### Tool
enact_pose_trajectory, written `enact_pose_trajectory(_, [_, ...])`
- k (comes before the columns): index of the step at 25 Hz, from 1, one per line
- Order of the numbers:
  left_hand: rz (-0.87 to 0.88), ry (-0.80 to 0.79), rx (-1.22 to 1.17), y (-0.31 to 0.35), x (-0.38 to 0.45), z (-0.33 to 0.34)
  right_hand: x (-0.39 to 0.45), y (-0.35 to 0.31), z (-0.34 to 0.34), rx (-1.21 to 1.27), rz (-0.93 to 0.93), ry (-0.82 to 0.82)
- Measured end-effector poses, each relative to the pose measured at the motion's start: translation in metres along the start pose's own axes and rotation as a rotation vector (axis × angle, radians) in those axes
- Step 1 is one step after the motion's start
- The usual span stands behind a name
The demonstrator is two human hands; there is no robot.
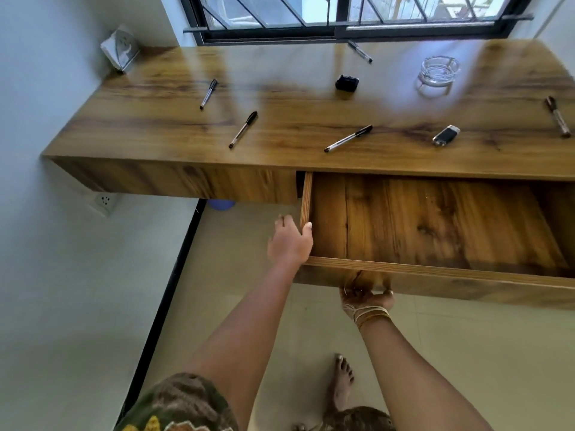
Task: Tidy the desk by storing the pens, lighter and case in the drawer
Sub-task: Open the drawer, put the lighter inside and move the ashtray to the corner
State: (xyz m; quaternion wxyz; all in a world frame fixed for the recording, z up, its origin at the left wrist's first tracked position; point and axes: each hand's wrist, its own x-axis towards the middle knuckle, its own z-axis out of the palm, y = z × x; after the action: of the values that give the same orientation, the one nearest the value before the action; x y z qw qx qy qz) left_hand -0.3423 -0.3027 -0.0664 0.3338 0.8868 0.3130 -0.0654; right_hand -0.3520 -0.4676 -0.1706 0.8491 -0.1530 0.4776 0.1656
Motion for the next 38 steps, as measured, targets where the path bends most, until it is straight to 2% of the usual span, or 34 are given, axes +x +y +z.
enact_pose_trajectory(2, [0.012, -0.037, -0.053, -0.011, -0.025, 0.007, -0.013, 0.006, -0.023, 0.014, 0.003, 0.007])
enact_pose_trajectory(6, [0.079, 0.026, 0.042, -0.039, -0.081, 0.015, -0.048, 0.018, -0.071, 0.032, 0.015, 0.002])
enact_pose_trajectory(13, [0.111, 0.046, 0.093, -0.076, -0.144, 0.021, -0.083, 0.033, -0.133, 0.049, 0.042, 0.017])
enact_pose_trajectory(18, [0.097, 0.012, 0.033, -0.086, -0.16, 0.015, -0.099, 0.038, -0.145, 0.064, 0.037, -0.019])
enact_pose_trajectory(21, [0.094, -0.005, 0.035, -0.088, -0.167, 0.018, -0.105, 0.034, -0.147, -0.003, 0.052, 0.024])
enact_pose_trajectory(24, [0.095, 0.003, 0.061, -0.098, -0.178, 0.016, -0.125, 0.031, -0.156, -0.163, 0.031, 0.091])
enact_pose_trajectory(28, [0.088, 0.014, 0.055, -0.114, -0.195, 0.007, -0.158, 0.048, -0.156, -0.451, -0.07, 0.053])
enact_pose_trajectory(32, [0.164, -0.009, 0.001, -0.122, -0.224, -0.011, -0.196, 0.071, -0.123, -0.902, -0.35, -0.052])
enact_pose_trajectory(36, [0.189, 0.057, 0.009, -0.132, -0.235, -0.036, -0.225, 0.087, -0.091, -1.409, -0.785, -0.357])
enact_pose_trajectory(38, [0.189, 0.061, 0.05, -0.135, -0.228, -0.054, -0.228, 0.097, -0.071, -1.638, -0.943, -0.451])
